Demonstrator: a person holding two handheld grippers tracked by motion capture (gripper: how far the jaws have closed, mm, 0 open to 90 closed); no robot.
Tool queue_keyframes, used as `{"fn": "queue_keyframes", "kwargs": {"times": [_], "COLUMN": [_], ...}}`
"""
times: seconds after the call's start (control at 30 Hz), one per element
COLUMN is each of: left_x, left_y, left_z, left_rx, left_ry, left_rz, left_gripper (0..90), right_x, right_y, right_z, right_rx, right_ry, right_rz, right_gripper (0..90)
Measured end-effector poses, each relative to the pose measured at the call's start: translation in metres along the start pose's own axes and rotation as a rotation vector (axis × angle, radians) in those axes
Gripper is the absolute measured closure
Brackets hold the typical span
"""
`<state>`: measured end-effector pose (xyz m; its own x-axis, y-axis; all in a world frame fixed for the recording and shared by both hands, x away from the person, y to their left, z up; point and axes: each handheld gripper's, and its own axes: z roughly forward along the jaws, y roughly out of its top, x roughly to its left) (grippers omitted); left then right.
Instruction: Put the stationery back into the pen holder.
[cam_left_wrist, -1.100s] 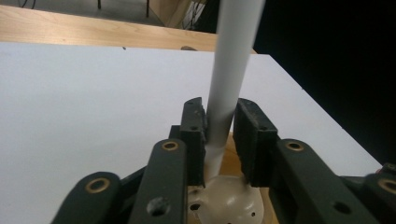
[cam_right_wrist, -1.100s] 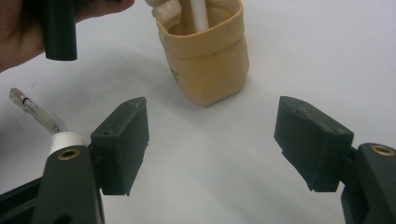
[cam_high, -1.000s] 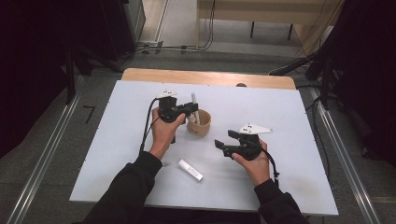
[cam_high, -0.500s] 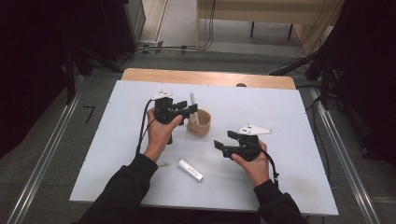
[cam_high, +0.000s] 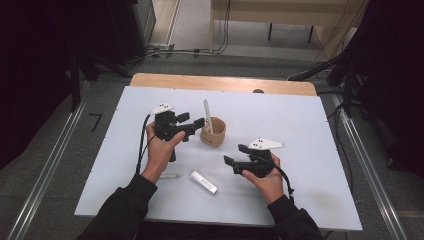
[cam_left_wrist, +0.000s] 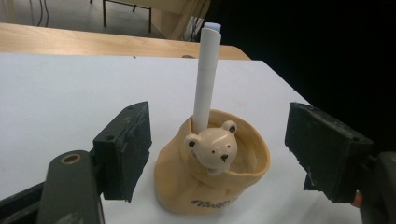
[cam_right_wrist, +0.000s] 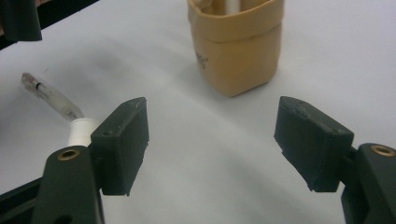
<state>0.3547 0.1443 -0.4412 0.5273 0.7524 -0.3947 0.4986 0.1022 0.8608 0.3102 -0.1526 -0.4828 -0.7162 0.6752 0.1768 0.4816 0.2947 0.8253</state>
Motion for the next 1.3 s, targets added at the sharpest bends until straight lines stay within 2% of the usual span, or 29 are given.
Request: {"fn": "queue_keyframes", "kwargs": {"times": [0.3, 0.73, 1.0, 1.3], "left_x": [0.002, 0.018, 0.022, 0.029], "left_y": [-0.01, -0.032, -0.041, -0.048], "left_z": [-0.018, -0.044, -0.054, -0.058], "left_rx": [0.012, 0.02, 0.022, 0.032], "left_ry": [0.019, 0.083, 0.102, 0.122], "left_rz": [0.007, 0.004, -0.009, -0.022], "left_gripper": [17.6, 16.6, 15.6, 15.5], "right_x": [0.012, 0.028, 0.041, 0.056], "right_y": [-0.004, -0.013, -0.019, -0.025], "right_z": [0.004, 0.007, 0.01, 0.015], "right_rx": [0.016, 0.043, 0.052, 0.067], "right_ry": [0.022, 0.042, 0.056, 0.072], "right_rz": [-0.024, -0.054, -0.084, -0.115], "right_gripper": [23.8, 23.5, 23.5, 23.5]}}
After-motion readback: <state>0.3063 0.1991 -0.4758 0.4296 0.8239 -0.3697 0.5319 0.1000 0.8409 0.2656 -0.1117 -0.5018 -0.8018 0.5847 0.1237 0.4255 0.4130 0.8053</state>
